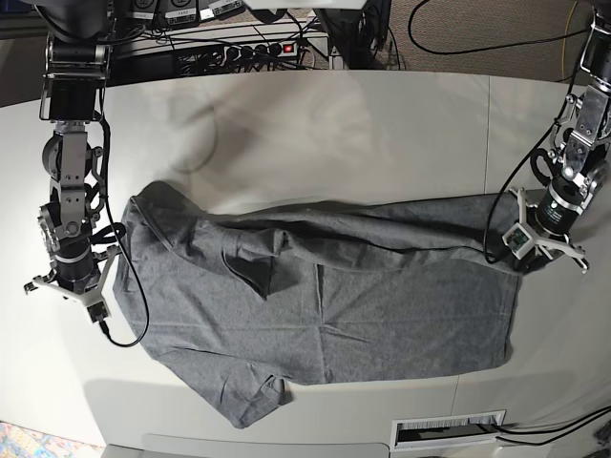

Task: Fold the T-shirt properly
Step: 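Lift the shoulders and fold them over toward the hem, then lower the folded shoulder edge onto the shirt body with both grippers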

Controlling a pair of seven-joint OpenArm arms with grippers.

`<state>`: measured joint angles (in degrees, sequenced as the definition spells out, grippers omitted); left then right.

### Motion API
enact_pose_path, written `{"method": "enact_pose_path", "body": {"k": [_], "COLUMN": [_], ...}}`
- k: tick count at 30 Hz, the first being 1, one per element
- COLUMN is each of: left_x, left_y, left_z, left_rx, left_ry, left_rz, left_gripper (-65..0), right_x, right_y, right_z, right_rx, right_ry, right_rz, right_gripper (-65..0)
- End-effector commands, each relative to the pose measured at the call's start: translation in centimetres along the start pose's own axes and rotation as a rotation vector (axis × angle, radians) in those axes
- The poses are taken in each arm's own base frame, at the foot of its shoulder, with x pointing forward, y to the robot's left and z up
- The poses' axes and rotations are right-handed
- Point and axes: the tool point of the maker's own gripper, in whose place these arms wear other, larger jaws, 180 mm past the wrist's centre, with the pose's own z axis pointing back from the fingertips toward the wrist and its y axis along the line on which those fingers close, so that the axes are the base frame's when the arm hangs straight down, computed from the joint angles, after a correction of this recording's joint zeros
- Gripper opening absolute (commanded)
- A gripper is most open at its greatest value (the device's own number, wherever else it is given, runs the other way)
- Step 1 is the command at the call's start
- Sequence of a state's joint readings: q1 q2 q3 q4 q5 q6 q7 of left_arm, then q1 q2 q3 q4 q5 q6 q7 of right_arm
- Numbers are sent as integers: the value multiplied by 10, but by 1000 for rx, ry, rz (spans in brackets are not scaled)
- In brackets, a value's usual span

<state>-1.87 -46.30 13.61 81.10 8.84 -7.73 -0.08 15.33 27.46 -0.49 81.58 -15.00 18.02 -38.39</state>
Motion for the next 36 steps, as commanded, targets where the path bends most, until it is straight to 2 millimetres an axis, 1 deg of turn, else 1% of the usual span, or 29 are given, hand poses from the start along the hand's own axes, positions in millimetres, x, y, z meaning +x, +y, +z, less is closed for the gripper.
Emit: {"method": "enact_pose_path", "body": {"k": [1, 3, 6, 7, 8, 10, 11, 15, 17, 19, 20, 22, 24, 25, 28, 33, 36], "left_x": [7, 8, 7, 5, 4, 7, 11, 29, 33, 34, 34, 33, 30, 29, 25, 19, 13], "left_y": [9, -5, -19, -23, -27, -32, -34, -42, -43, -44, -45, -46, -47, -48, -56, -87, -108], "left_z": [2, 1, 1, 2, 3, 5, 6, 10, 11, 11, 11, 11, 10, 10, 9, 15, 25], "left_rx": [-12, -82, -142, -168, -191, -229, -242, -296, -306, -309, -310, -311, -312, -313, -343, -435, -495], "left_ry": [-24, -27, -7, 7, 22, 22, 11, -38, -52, -55, -55, -52, -46, -43, -34, -20, -10], "left_rz": [-18, -14, -13, -15, -16, 8, 21, 20, 44, 57, 59, 62, 67, 70, 82, 111, 125], "left_gripper": [-467, -434, -413, -413, -413, -413, -413, -413, -415, -433, -451, -512, -608, -650, -650, -650, -650], "right_x": [12, 8, 6, 7, 7, 11, 14, 30, 32, 32, 32, 33, 31, 30, 28, 25, 17], "right_y": [-18, -5, 17, 23, 29, 44, 51, 81, 93, 102, 106, 113, 118, 121, 125, 136, 132], "right_z": [2, 2, 4, 5, 6, 10, 12, 26, 29, 30, 31, 32, 33, 33, 34, 37, 35], "right_rx": [-32, 41, 156, 186, 215, 282, 316, 415, 437, 455, 463, 477, 488, 493, 503, 527, 503], "right_ry": [-30, -6, 5, 7, 8, -3, -9, -28, -23, -22, -22, -23, -16, -12, -9, 7, 44], "right_rz": [-3, 20, 21, 12, 1, -17, -20, 13, 51, 74, 83, 100, 115, 121, 120, 113, 140], "right_gripper": [-650, -650, -650, -636, -606, -571, -567, -566, -566, -567, -567, -578, -638, -650, -650, -650, -650]}}
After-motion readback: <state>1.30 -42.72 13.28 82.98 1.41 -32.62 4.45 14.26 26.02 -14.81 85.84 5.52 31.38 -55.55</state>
